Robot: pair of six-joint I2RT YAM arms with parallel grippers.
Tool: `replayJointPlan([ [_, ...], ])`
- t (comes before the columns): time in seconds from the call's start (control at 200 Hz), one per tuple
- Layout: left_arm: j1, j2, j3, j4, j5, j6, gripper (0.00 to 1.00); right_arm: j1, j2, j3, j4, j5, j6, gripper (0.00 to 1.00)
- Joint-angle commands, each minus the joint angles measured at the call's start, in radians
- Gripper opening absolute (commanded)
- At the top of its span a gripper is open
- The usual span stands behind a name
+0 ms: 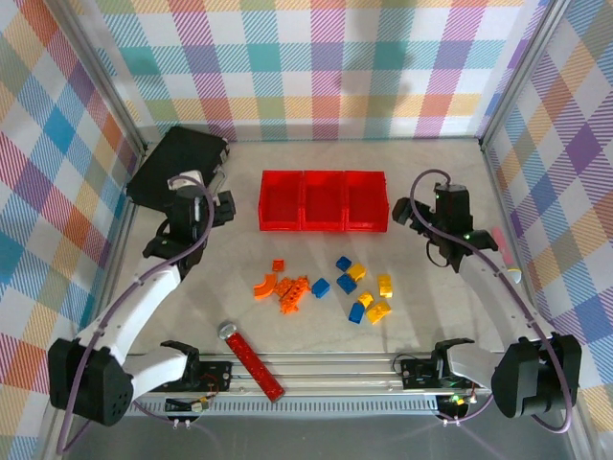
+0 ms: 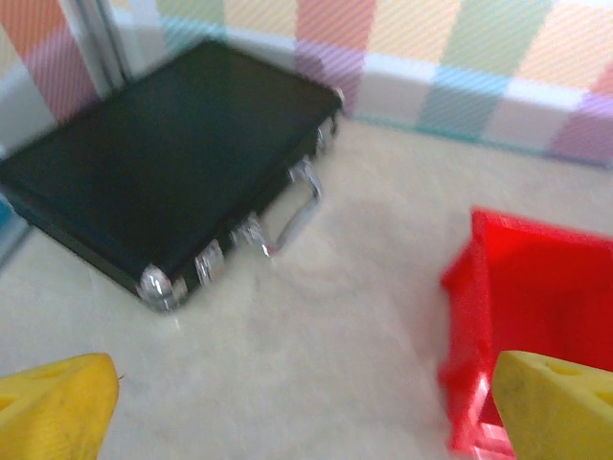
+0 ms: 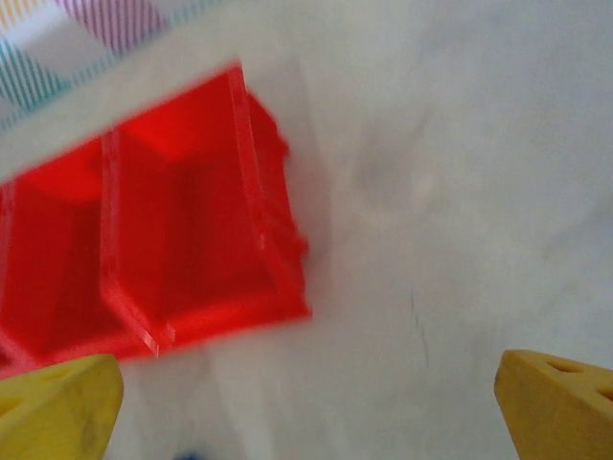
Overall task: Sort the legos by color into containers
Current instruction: Pick up the lego from the center of the table.
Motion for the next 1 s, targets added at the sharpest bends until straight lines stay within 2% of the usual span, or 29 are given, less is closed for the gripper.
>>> replayJointPlan([
  [0.0, -0.009, -0.100, -0.033, -0.184, 0.173, -0.073, 1.00, 0.024, 0.007, 0.066, -0.354, -0.150, 0.058, 0.98],
  [0.165, -0.013, -0.208, -0.069, -0.274, 0.217, -0.139, 1.00, 0.152, 0.047, 0.126, -0.532, -0.133, 0.045, 0.97],
  [0.345, -0.031, -0.233, -0.079, -0.309, 0.269, -0.169, 1.00, 0.298, 0.260, 0.220, -0.634, -0.061, 0.021, 0.93],
  [0.4, -0.036, -0.235, -0.079, -0.309, 0.274, -0.168, 1.00, 0.327, 0.312, 0.249, -0.642, -0.051, 0.011, 0.89],
  [0.515, -0.040, -0.232, -0.080, -0.305, 0.289, -0.170, 1.00, 0.368, 0.395, 0.291, -0.631, -0.046, -0.017, 0.85],
  [0.715, -0.047, -0.221, -0.101, -0.287, 0.308, -0.186, 1.00, 0.451, 0.516, 0.375, -0.620, -0.018, -0.141, 0.90],
  [0.995, -0.050, -0.218, -0.095, -0.300, 0.293, -0.186, 1.00, 0.457, 0.668, 0.447, -0.583, -0.048, -0.261, 0.91],
])
